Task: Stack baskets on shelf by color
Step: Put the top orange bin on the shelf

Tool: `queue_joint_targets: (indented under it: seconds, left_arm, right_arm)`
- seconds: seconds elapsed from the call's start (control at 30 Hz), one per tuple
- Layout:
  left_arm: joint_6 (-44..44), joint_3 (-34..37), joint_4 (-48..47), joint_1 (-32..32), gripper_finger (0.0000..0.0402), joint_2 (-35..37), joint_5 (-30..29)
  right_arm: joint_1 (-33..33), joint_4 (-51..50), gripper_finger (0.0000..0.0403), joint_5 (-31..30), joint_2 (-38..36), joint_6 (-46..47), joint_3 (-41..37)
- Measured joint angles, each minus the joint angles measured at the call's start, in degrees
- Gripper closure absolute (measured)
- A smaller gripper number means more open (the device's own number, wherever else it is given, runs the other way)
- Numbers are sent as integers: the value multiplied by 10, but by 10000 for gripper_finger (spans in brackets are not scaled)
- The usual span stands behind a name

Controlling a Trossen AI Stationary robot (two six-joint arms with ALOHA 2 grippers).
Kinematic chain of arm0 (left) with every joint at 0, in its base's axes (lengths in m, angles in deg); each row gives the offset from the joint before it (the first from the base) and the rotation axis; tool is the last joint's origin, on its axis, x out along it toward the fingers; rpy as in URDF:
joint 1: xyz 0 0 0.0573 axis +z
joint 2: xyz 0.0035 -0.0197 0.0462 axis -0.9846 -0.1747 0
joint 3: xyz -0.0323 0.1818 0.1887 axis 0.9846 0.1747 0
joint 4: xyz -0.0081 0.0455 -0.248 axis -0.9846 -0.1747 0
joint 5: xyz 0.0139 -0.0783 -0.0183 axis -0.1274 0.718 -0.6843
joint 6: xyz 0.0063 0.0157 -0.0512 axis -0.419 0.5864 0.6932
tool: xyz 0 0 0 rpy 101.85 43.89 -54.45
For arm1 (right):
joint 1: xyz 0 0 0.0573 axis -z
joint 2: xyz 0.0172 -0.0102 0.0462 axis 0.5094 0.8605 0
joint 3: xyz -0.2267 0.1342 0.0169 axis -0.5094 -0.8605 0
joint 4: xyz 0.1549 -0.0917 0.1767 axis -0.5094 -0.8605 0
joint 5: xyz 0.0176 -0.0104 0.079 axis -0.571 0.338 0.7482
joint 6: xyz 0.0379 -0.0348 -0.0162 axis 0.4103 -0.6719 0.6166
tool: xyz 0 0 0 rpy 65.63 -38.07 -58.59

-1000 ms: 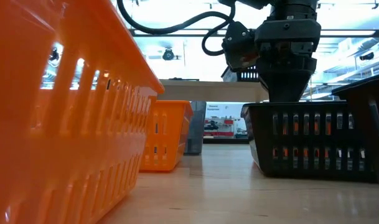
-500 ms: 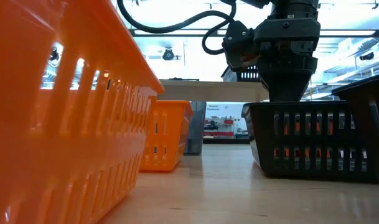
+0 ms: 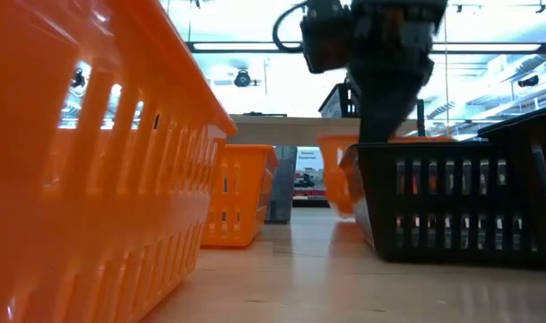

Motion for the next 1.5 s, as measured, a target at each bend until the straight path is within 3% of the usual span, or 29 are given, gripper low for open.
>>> queue_joint_targets:
  seconds: [0.2, 0.37, 0.7, 0.97, 1.13, 1.5]
  left_arm:
    - [0, 0, 0, 0, 230, 0, 0]
    - [0, 0, 0, 0, 230, 0, 0]
    - [0, 0, 0, 0, 230, 0, 0]
    - [0, 0, 0, 0, 230, 0, 0]
    - [0, 0, 0, 0, 230, 0, 0]
    - [0, 0, 0, 0, 230, 0, 0]
  right_arm:
    - [-6, -12, 382, 45, 0, -37, 69]
    - [-8, -56, 382, 45, 0, -78, 130]
    - [-4, -179, 382, -13, 0, -125, 247]
    - [0, -194, 382, -67, 0, -220, 320]
    - [14, -195, 382, -110, -1, -265, 344]
    - [75, -208, 382, -144, -1, -319, 347]
